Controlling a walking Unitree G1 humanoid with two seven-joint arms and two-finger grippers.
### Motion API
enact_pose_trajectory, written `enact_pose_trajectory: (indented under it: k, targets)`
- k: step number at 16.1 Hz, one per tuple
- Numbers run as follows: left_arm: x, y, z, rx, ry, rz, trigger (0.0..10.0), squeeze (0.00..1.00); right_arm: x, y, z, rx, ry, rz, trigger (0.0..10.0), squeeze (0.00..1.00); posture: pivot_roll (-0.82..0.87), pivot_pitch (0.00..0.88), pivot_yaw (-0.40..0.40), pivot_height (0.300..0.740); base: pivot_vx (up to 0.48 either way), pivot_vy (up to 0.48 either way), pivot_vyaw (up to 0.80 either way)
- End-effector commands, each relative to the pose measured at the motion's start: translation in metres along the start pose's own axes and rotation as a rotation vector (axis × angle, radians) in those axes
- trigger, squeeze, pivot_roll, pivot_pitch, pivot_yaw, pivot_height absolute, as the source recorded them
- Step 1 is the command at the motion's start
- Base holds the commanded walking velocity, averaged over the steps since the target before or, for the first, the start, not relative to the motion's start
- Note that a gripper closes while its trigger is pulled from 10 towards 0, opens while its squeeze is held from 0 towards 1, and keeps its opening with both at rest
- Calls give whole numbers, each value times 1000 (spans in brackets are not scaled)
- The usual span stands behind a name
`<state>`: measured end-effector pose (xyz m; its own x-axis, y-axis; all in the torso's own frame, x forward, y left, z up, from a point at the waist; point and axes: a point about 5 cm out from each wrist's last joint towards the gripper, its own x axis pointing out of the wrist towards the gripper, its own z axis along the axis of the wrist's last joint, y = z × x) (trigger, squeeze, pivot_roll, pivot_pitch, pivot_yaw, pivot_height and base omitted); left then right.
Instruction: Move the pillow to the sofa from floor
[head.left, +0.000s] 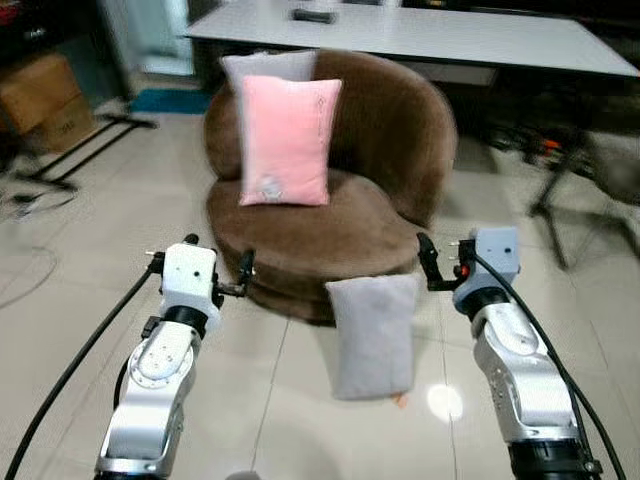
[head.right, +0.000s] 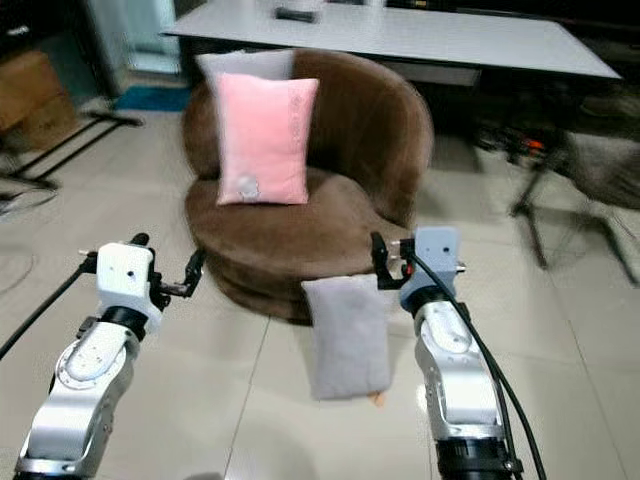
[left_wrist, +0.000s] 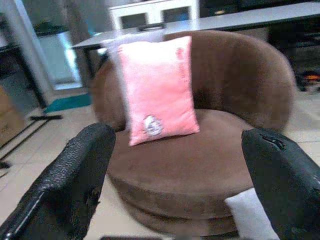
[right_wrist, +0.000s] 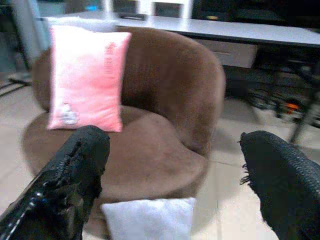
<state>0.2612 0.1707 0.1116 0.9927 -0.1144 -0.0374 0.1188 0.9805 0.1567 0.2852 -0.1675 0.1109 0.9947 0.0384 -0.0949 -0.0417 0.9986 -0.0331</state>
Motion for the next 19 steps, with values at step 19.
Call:
enact_pose_trajectory:
  k: [19]
  targets:
    - [10, -2, 5, 10, -22, -21, 10000, 278, 4, -4, 0, -37, -8, -7, 10000, 0, 26, 0, -5, 740, 312, 0, -207]
